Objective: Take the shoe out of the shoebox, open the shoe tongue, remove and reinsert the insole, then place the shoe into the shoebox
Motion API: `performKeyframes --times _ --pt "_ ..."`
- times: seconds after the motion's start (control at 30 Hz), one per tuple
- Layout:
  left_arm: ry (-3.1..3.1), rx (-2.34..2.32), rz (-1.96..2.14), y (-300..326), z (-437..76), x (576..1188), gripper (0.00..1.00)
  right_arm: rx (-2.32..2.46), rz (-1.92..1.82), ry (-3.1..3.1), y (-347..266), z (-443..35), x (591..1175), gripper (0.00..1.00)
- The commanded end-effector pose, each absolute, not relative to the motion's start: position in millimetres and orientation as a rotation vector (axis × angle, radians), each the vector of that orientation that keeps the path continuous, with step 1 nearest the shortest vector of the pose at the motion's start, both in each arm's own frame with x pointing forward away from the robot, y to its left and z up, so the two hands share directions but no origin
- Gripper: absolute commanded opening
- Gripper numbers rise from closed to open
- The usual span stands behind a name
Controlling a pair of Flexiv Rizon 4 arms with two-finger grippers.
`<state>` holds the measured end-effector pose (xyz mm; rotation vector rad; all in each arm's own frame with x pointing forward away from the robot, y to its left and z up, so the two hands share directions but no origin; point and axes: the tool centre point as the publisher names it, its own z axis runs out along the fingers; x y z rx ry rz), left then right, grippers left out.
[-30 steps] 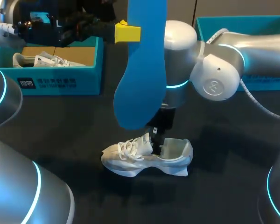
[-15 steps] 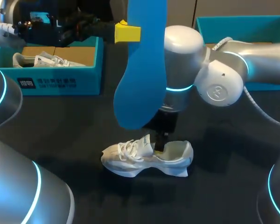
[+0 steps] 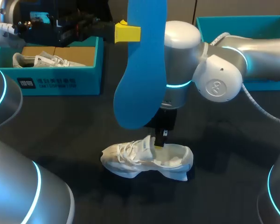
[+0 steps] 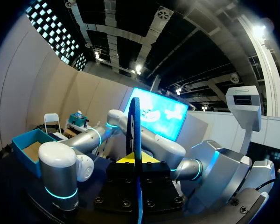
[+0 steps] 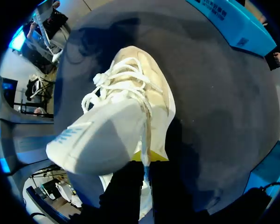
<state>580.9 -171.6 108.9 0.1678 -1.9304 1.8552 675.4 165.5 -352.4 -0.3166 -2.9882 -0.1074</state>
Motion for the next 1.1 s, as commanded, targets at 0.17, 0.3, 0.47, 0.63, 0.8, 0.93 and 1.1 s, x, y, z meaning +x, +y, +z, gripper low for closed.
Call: performKeyframes --times 0.17,0.3,0.47,0.63,0.8,0.93,1.1 --pt "-1.934 0.170 1.853 -172.2 109.5 580.5 0.00 -0.310 -0.107 -2.984 166.6 -336.2 678.3 0.00" --pt "-1.934 0.170 1.853 -172.2 109.5 580.5 0.00 -0.345 -0.136 -2.980 167.5 -325.7 679.8 0.00" --pt "-1.934 0.170 1.853 -172.2 109.5 580.5 0.00 -0.401 -0.182 -2.963 169.7 -312.1 679.7 0.00" --pt "-1.934 0.170 1.853 -172.2 109.5 580.5 0.00 -0.444 -0.197 -2.920 171.3 -307.5 679.7 0.00" --pt "-1.934 0.170 1.853 -172.2 109.5 580.5 0.00 -0.543 -0.299 -2.859 171.7 -305.0 676.0 0.00" --pt "-1.934 0.170 1.853 -172.2 109.5 580.5 0.00 -0.716 -0.381 -2.802 172.0 -298.9 670.7 0.00" --pt "-1.934 0.170 1.853 -172.2 109.5 580.5 0.00 -0.969 -0.451 -2.726 174.7 -291.8 659.7 0.00"
